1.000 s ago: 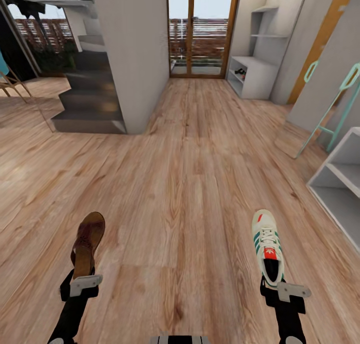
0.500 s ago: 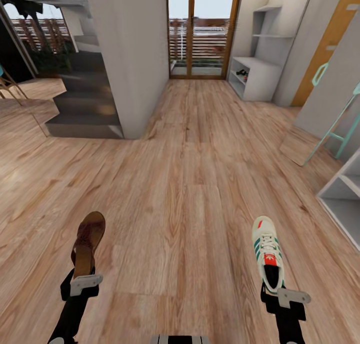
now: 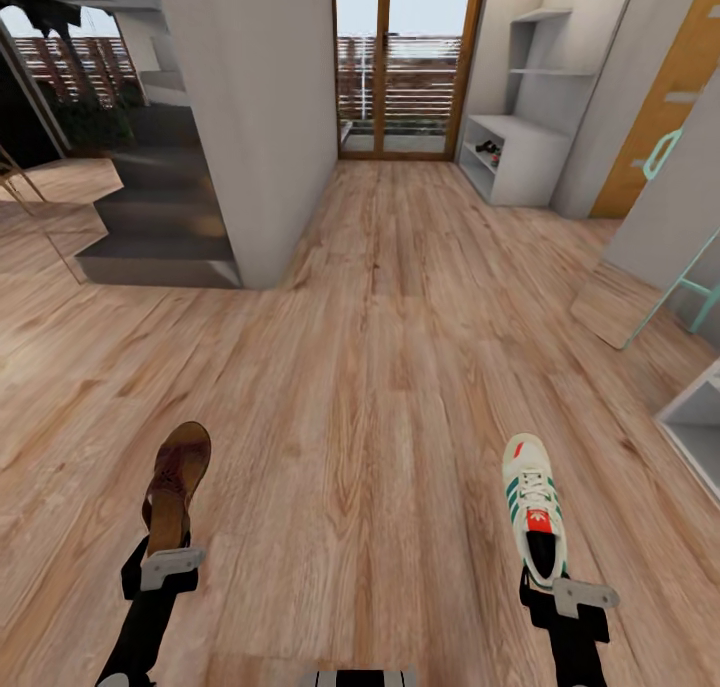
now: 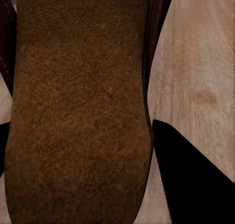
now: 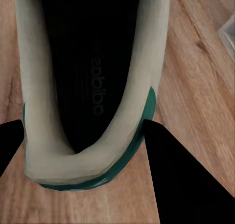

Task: Pick up the two gym shoes and the two sandals from the corridor floor and place them onto the hallstand (shoe rack) in the corridor, making sure they are on the rack and not on the floor. Arrange them so the two gym shoes are next to each other and the two sandals are next to each other.

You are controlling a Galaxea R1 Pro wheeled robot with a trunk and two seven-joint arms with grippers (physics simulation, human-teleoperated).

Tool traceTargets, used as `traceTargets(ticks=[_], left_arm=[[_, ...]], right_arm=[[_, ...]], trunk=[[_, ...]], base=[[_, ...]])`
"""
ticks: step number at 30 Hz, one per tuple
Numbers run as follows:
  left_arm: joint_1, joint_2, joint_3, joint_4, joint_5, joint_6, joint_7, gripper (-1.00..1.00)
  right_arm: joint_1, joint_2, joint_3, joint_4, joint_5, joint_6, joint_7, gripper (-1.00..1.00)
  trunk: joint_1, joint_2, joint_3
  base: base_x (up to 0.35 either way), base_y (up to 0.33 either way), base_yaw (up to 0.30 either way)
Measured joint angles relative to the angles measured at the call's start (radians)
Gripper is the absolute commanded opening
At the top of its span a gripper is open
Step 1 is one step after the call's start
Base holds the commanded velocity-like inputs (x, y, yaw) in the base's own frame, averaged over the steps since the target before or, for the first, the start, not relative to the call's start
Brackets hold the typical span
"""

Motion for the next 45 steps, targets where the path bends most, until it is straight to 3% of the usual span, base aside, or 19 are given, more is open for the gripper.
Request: traceTargets(ticks=[45], left_arm=[[0.001,-0.003,-0.004,-0.001,0.000,0.000,0.000,-1.00]], right_arm=[[0.000,-0.004,0.000,0.004,0.000,-0.004,0.000,-1.00]], trunk=[[0.000,0.000,0.000]], base=[[0.331,0.000,0.000]])
